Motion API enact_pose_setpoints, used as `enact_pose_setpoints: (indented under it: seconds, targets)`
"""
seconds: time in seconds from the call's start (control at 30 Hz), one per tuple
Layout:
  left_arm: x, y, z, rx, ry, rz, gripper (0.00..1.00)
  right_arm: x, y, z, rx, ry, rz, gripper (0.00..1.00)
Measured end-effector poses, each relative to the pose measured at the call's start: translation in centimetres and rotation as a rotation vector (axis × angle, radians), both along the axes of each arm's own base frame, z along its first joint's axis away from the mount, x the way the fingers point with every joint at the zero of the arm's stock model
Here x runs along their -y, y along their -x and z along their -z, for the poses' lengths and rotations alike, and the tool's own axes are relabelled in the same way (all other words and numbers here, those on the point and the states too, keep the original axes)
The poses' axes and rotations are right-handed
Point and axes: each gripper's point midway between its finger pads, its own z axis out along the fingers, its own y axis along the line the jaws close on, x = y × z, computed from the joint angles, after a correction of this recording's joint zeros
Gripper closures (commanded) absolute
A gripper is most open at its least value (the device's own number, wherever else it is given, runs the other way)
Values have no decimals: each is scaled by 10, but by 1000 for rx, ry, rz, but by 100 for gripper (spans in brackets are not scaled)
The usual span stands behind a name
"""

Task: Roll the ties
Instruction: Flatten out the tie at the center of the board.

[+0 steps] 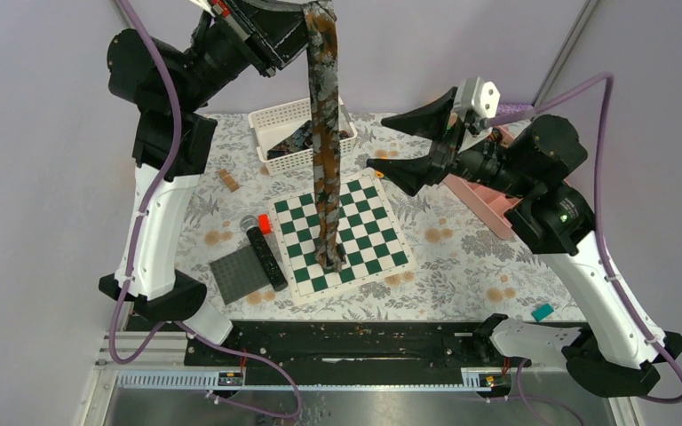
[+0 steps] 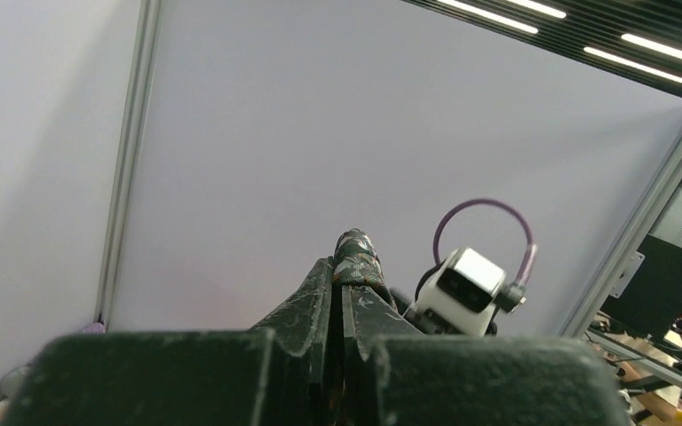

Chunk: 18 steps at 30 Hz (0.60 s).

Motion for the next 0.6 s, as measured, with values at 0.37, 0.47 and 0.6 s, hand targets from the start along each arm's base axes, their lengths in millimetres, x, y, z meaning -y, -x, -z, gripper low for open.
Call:
enact_pose_setpoints:
  seconds: [0.37, 0.47, 0.6]
  targets:
    - [26, -4, 60, -113, -127, 93, 100, 7, 30, -54, 117, -41, -87, 38]
    - [39, 3, 80, -134, -170, 134, 100, 4, 29, -51, 113, -32, -100, 40]
    - [49, 16, 91, -128, -201, 178, 100, -1, 25, -45, 99, -17, -112, 43]
